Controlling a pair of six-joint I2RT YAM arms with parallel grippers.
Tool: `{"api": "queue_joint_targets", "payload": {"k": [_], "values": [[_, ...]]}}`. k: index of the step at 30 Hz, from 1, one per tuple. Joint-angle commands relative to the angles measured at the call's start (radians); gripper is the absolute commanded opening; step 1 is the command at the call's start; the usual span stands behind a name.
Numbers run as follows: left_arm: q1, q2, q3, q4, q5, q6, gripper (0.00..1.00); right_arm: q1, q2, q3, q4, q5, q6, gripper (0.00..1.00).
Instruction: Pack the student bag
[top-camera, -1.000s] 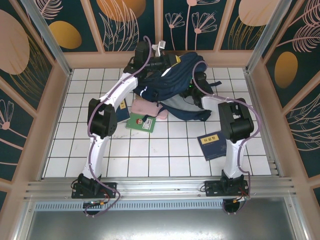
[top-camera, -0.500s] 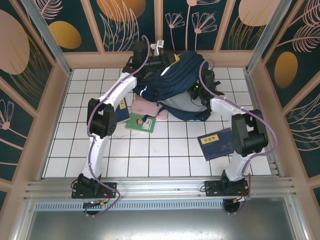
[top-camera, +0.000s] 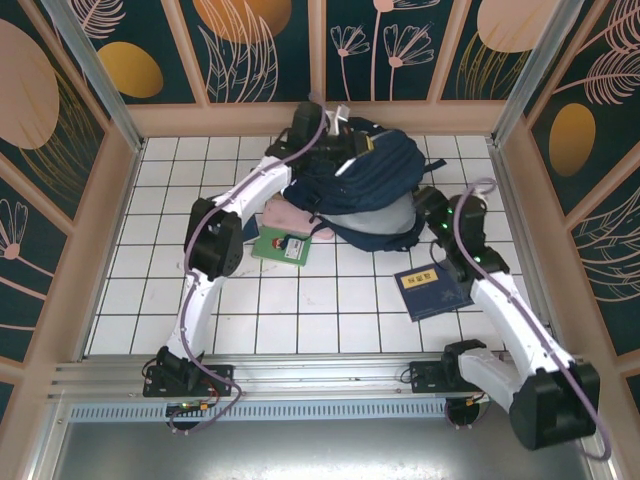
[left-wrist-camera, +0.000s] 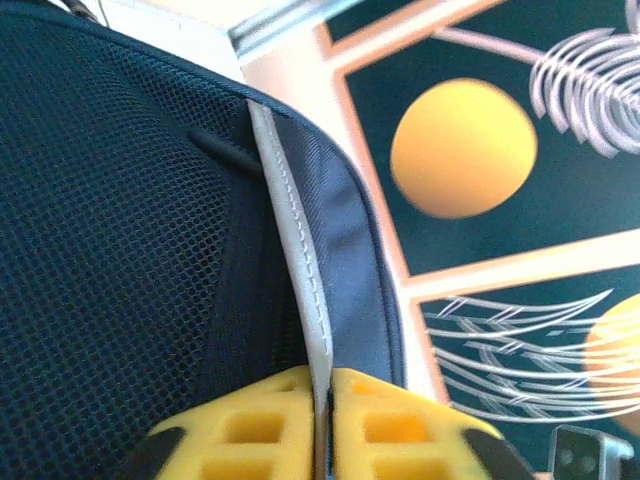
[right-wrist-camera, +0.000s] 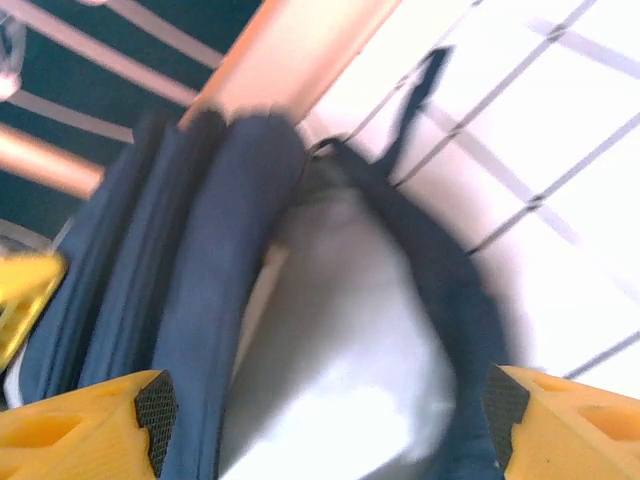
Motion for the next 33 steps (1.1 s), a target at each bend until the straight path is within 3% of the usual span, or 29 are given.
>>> {"api": "queue_joint_targets", "payload": {"k": [1, 7, 13, 17, 26, 33], "values": [[-0.038, 0.005, -0.047, 0.0, -0.045, 0.058, 0.27, -0.102, -0.026, -0.088, -0.136, 0.082, -0.044, 0.82], [-0.056, -0.073, -0.144, -0.048, -0.129, 0.108, 0.57, -0.278, -0.017, -0.199, -0.124, 0.009, -0.069, 0.89], [-0.056, -0.329, -0.409, -0.01, -0.243, 0.157, 0.64, -0.412, 0.158, -0.224, -0.07, -0.07, -0.11, 0.97], [-0.056, -0.504, -0.651, 0.084, -0.266, 0.109, 0.67, -0.467, 0.282, -0.216, -0.018, -0.209, -0.143, 0.98], [-0.086, -0.785, -1.018, 0.104, -0.26, 0.11, 0.69, -0.365, 0.3, -0.275, -0.001, -0.398, -0.127, 0.97], [-0.086, -0.921, -1.231, 0.05, -0.237, 0.137, 0.7, -0.132, 0.164, -0.346, -0.088, -0.448, -0.014, 0.97]]}}
